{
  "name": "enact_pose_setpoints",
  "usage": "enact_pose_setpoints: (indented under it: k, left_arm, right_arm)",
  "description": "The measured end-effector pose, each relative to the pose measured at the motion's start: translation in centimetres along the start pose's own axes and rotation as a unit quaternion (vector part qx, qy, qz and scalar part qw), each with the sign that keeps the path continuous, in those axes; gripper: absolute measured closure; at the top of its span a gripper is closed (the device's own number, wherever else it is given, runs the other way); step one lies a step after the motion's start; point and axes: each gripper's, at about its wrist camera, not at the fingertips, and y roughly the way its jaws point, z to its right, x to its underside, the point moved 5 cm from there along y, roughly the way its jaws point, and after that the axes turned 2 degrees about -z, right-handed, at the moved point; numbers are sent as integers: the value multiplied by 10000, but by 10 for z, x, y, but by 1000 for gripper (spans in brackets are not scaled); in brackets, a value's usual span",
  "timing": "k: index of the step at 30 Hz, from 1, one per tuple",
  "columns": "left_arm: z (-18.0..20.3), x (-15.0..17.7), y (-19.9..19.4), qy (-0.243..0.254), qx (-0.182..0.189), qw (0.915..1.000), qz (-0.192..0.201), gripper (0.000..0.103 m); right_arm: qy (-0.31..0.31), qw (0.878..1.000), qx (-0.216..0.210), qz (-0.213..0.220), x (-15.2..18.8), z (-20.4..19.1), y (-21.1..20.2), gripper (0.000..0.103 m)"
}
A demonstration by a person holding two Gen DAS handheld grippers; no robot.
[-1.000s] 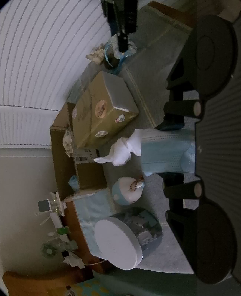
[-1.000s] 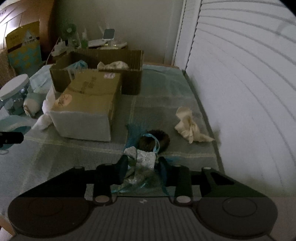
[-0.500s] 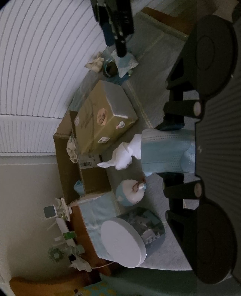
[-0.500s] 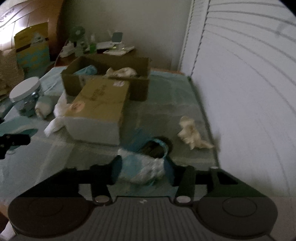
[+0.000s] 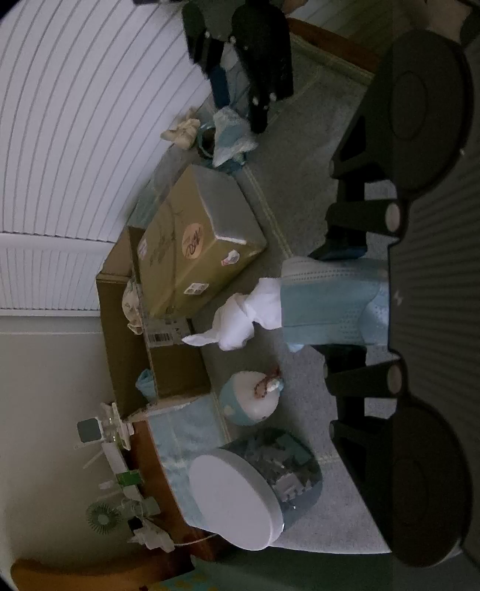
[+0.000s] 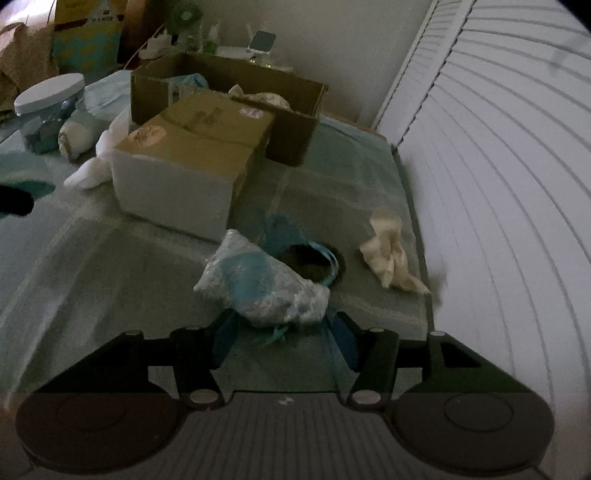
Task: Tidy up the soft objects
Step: 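Lift the blue lace pouch off the blanket with the right gripper, then carry the lace pouch into the cardboard box and open the right gripper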
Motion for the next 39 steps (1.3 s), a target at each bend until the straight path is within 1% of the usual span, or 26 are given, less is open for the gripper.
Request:
enact_pose_setpoints:
  k: [2,4,7,10,12,14,15,16,17,21,23,26,31,35,39]
  left_arm:
    - [0,0,0,10,7,10000,-11,65]
    - [0,0,0,16,-8,10000,-21,65]
    - [-1,-1,2,2,-21,10000,-34,65]
    - [0,-2,4,21,-16,10000,-45,65]
    - [1,-3,4,40,-12,10000,-51,65]
    - [1,-3,4,48,-10,10000,-58,65]
    - [1,-3,4,49,-9,10000,-58,65]
    - [1,-3,4,52,-18,10000,-55,65]
    - [1,-4,4,60,-21,10000,-50,65]
    - [2,-5,2,96,0,10000,-28,65]
    - [3,-5,1,112,15,9999,-2,65]
    - [5,-6,-3,151,37,9999,45,65]
    - [5,-6,-7,239,78,9997,80,65]
    - [3,-8,-13,252,176,9995,111,65]
    - [1,-9,-22,279,150,9992,232,65]
  right_arm:
    - [-96,9999,26,49,-5,-2,2,35]
    - [-211,9997,18,125,-10,-3,1,35]
    - [-313,9989,-226,256,-17,-6,0,35]
    - [-422,9983,-302,283,-21,-8,6,36]
    - [-386,9977,-471,299,-22,-9,11,36]
    - [-317,9976,-564,233,-23,-9,16,38]
    - [-316,9978,-529,262,-22,-9,15,40]
    - [-324,9979,-491,266,-23,-10,14,49]
    - [-310,9980,-475,262,-23,-10,12,55]
    - [-232,9981,-483,309,-23,-8,0,58]
    - [-214,9984,-423,316,-22,-6,-5,62]
    - [-119,9985,-413,347,-23,-1,-14,65]
    - [68,9972,-529,518,-34,11,-35,65]
    - [154,9955,-611,701,-47,19,-50,65]
    - [152,9941,-541,925,-66,27,-61,65]
